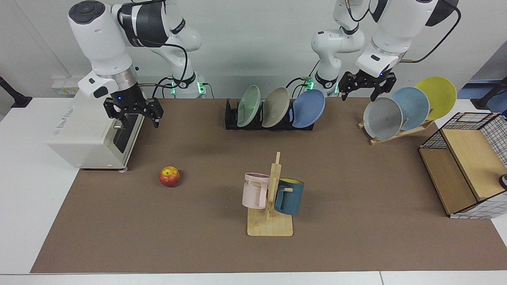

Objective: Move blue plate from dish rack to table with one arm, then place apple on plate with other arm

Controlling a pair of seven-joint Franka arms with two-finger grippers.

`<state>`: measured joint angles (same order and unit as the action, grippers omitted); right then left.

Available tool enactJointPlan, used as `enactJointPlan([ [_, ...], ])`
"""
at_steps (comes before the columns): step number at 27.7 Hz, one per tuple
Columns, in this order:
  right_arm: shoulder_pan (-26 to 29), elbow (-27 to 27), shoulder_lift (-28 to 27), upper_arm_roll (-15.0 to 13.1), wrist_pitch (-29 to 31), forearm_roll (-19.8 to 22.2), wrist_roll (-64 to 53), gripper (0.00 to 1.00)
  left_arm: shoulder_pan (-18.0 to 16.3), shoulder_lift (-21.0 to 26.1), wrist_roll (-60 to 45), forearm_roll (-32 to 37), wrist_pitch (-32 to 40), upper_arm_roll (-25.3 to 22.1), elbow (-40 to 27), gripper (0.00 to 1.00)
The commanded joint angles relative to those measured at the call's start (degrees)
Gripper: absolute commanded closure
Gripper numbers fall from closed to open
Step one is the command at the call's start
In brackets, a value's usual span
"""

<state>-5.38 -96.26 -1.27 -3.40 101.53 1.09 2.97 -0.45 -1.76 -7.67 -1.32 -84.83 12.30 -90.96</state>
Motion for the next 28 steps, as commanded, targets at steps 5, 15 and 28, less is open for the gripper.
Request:
enactJointPlan([
  [5, 0.72, -1.21, 0.83, 0.41, 0.95, -1.00, 1.16, 0.00, 0.01, -0.79, 0.81, -0.17, 0.37, -0.43, -0.53, 0.00],
  [15, 0.72, -1.21, 0.83, 0.41, 0.60, -1.00, 2.04, 0.00, 0.09, -0.78, 0.64, -0.17, 0.55, -0.43, -0.44, 0.00],
  [28, 0.72, -1.21, 0.83, 0.41, 0.60, -1.00, 2.04, 0.00, 0.18, -0.87, 0.64, -0.17, 0.55, -0.34, -0.53, 0.00],
])
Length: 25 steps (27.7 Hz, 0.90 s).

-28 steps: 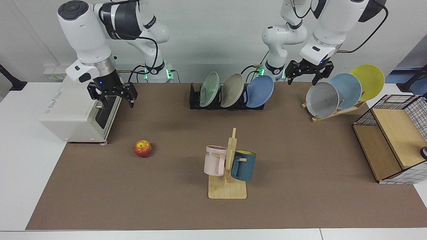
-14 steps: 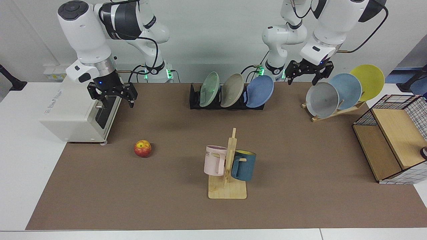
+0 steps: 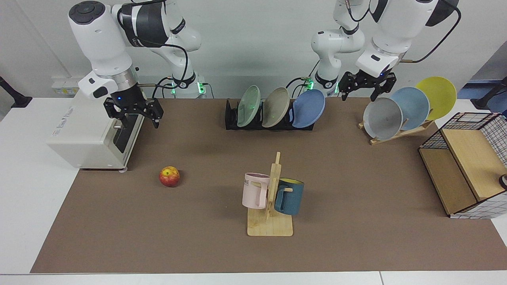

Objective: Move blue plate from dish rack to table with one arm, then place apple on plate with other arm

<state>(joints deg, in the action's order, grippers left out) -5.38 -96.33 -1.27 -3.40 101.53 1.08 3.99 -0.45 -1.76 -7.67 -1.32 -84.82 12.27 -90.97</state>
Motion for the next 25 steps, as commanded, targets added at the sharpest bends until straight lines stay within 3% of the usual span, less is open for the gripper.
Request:
enactJointPlan([
  [1, 0.72, -1.14, 0.83, 0.42, 0.69, -1.00, 1.02, 0.00, 0.18, -0.96, 0.72, -0.17, 0.53, -0.32, -0.61, 0.00],
  [21, 0.71, -0.97, -1.36, 0.42, 1.48, -1.00, 1.90, 0.00, 0.27, -3.51, 0.72, -0.26, -0.34, -0.23, -4.56, 0.00],
  [25, 0.81, 2.71, -4.08, 0.50, 0.43, -1.00, 1.73, 0.00, 0.27, -5.26, 0.81, -0.26, -1.40, -0.15, -7.19, 0.00],
])
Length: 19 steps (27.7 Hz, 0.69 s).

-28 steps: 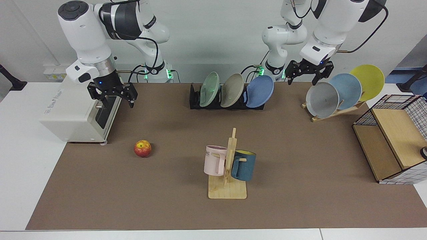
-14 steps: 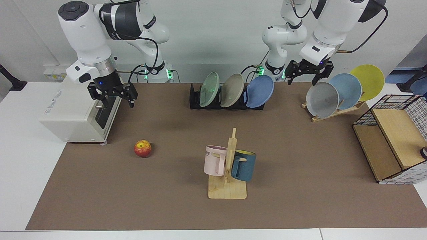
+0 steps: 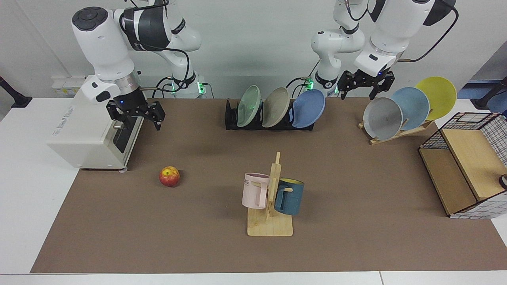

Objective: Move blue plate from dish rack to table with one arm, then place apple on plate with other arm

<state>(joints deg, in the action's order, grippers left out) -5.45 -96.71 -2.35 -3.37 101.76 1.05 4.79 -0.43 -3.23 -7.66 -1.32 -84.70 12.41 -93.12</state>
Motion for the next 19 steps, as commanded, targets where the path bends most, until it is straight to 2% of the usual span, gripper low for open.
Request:
enactJointPlan([
  [1, 0.62, 4.67, -4.05, 0.47, -0.16, -1.05, 1.01, 0.00, 0.43, -4.58, 0.72, -0.26, -2.04, -0.28, -6.36, 0.00],
  [8, 0.18, 5.74, -8.89, 0.39, 4.13, -0.88, 1.19, 0.00, 0.43, -8.98, 0.72, -0.79, -5.83, -0.19, -13.04, 0.00],
  [15, 0.09, 4.08, -13.37, 0.47, 12.66, -0.79, 1.10, 0.00, 0.43, -9.60, 0.80, -0.79, -5.83, -0.19, -14.01, 0.00],
  [19, -0.09, 3.28, -15.13, 0.47, 15.04, -0.88, 1.27, 0.00, 0.61, -11.53, 0.63, -1.14, -5.91, -0.11, -16.47, 0.00],
])
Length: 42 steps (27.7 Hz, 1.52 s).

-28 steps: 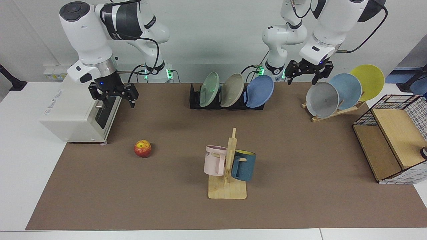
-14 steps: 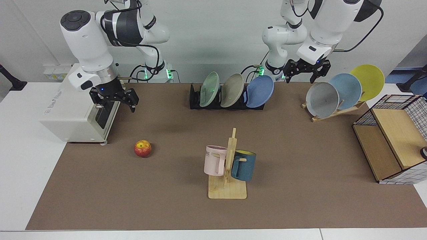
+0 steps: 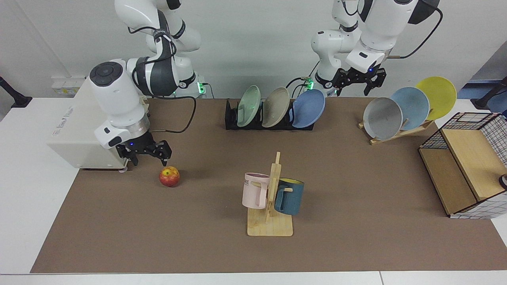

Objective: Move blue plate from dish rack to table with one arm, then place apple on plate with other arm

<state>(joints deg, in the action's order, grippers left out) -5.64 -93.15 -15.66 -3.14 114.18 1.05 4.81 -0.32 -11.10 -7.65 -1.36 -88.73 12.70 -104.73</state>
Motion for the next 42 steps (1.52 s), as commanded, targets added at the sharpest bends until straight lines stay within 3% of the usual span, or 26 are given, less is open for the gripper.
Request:
enactJointPlan([
  [1, 0.19, -0.36, -2.44, 0.24, 3.32, -0.87, 1.25, 0.00, 0.50, -4.28, 0.71, -1.71, -2.05, -0.40, -5.74, 0.00],
  [11, -0.07, -3.44, -6.49, 0.24, 7.89, -0.79, 0.99, 0.00, 0.76, -8.67, 0.71, -3.21, -4.42, -0.05, -12.50, 0.00],
  [17, 0.01, -8.18, -7.10, 0.24, 13.95, -0.79, 0.64, 0.00, 0.85, -10.69, 0.71, -5.23, -7.49, 1.52, -20.49, 0.00],
  [22, 0.01, -9.33, -8.07, 0.24, 14.31, -0.79, 0.99, 0.00, 0.85, -14.30, 0.62, -6.63, -13.39, 3.29, -28.23, 0.00],
  [27, -0.07, -11.61, -7.90, 0.24, 14.31, -0.79, 0.90, 0.00, 0.76, -14.83, 0.27, -7.69, -16.20, 6.01, -33.24, 0.01],
  [35, -0.16, -13.81, -6.93, 0.33, 13.70, -0.79, 0.64, 0.04, 0.85, -15.27, 0.18, -9.98, -17.96, 6.89, -37.47, 0.02],
  [36, -0.08, -13.90, -6.84, 0.33, 13.70, -0.79, 0.55, 0.09, 0.85, -15.27, 0.10, -9.98, -18.83, 7.42, -38.26, 0.02],
  [38, -0.07, -13.90, -6.75, 0.33, 13.44, -0.79, 0.37, 0.61, 0.85, -15.27, 0.10, -9.98, -19.90, 8.21, -39.67, 0.03],
  [39, -0.07, -13.90, -6.75, 0.33, 13.26, -0.79, 0.55, 0.79, 0.85, -15.27, 0.10, -9.98, -19.90, 8.30, -39.67, 0.05],
  [40, -0.16, -13.81, -6.75, 0.33, 13.17, -0.79, 0.81, 0.89, 0.85, -15.27, 0.10, -9.98, -19.90, 8.30, -39.67, 0.07],
  [42, -0.16, -13.46, -6.75, 0.41, 12.91, -0.79, 1.08, 0.97, 0.85, -15.18, -0.08, -10.06, -19.90, 8.65, -39.58, 0.15],
])
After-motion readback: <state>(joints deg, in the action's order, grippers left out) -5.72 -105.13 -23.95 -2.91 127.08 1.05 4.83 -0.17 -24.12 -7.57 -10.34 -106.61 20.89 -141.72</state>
